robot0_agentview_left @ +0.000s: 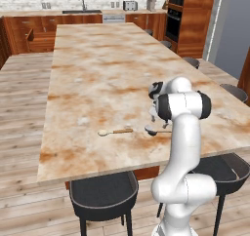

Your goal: Pick up the metallic utensils from the counter and place them in the open drawer. Make sure not to pick up any wooden utensils.

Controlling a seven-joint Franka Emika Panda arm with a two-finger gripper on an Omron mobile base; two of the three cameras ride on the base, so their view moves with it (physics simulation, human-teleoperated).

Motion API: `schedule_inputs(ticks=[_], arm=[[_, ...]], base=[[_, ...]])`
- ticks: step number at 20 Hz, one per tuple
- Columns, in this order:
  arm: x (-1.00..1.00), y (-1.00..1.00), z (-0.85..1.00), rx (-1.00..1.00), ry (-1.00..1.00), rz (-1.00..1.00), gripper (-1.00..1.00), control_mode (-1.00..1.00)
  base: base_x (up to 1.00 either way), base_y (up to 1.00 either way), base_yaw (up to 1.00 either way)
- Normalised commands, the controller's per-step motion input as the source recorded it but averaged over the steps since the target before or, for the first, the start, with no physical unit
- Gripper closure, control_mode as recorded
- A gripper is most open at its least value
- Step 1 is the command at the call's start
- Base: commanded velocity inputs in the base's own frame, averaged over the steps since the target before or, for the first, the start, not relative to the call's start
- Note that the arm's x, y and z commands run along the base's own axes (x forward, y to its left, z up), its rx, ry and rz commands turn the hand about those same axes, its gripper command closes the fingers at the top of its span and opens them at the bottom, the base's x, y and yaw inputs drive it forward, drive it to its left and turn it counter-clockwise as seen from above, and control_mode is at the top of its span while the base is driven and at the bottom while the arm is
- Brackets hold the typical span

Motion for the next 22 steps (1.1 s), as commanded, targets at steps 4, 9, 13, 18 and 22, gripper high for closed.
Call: schedule_inputs(ticks=[4, 9, 13, 18, 22], arm=[[0.0, 0.12, -0.28, 0.0, 0.0, 0.0, -1.0, -1.0], [0.0, 0.13, -0.15, 0.0, 0.0, 0.0, -1.0, -1.0], [-0.03, 0.06, 0.0, 0.0, 0.0, 0.0, -1.0, -1.0], [-0.04, 0.05, 0.0, 0.0, 0.0, 0.0, -1.0, -1.0], [0.0, 0.15, -0.03, 0.0, 0.0, 0.0, -1.0, -1.0]], base=[[0.0, 0.0, 0.0], [0.0, 0.0, 0.0], [0.0, 0.0, 0.0], [0.0, 0.0, 0.0], [0.0, 0.0, 0.0]])
